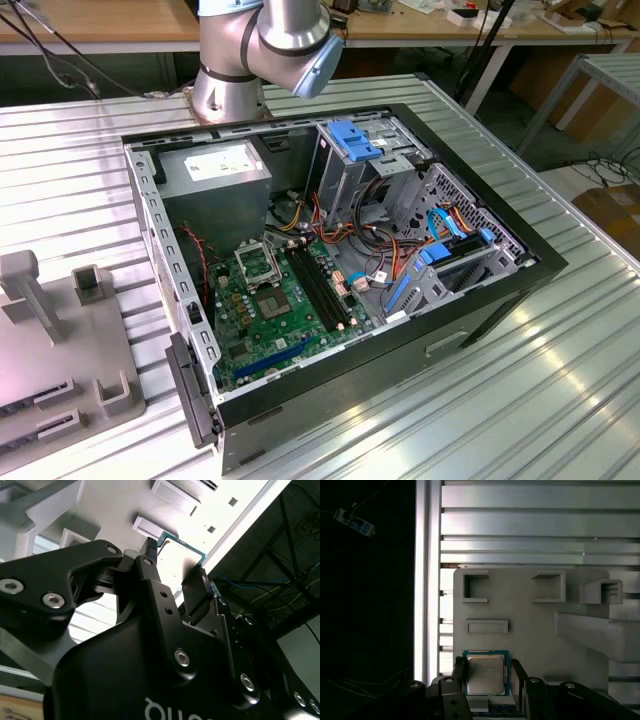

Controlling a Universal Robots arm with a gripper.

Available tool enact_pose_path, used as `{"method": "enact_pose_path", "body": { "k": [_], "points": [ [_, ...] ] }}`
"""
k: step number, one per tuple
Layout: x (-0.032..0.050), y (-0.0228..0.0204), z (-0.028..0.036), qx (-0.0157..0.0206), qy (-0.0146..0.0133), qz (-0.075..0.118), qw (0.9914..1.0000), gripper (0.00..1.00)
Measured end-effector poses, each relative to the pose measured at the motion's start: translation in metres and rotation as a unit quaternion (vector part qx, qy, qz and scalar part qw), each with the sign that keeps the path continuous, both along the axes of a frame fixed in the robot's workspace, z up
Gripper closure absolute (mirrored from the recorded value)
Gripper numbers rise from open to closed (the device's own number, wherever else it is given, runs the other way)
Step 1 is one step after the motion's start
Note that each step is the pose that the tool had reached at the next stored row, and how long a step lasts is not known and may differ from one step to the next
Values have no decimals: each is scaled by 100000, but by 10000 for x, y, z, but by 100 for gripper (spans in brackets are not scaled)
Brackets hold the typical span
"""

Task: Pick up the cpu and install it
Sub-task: 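Pick up the cpu and move it towards the insertion slot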

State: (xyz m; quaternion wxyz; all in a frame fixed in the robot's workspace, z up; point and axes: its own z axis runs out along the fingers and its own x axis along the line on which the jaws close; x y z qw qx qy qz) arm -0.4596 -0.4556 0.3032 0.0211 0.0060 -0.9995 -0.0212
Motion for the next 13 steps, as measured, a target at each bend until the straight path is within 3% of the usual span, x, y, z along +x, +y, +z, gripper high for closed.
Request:
{"method": "enact_pose_path", "body": {
  "k": [13],
  "points": [
    [0, 0, 85, -2, 9, 2, 100000, 54]
  ]
}}
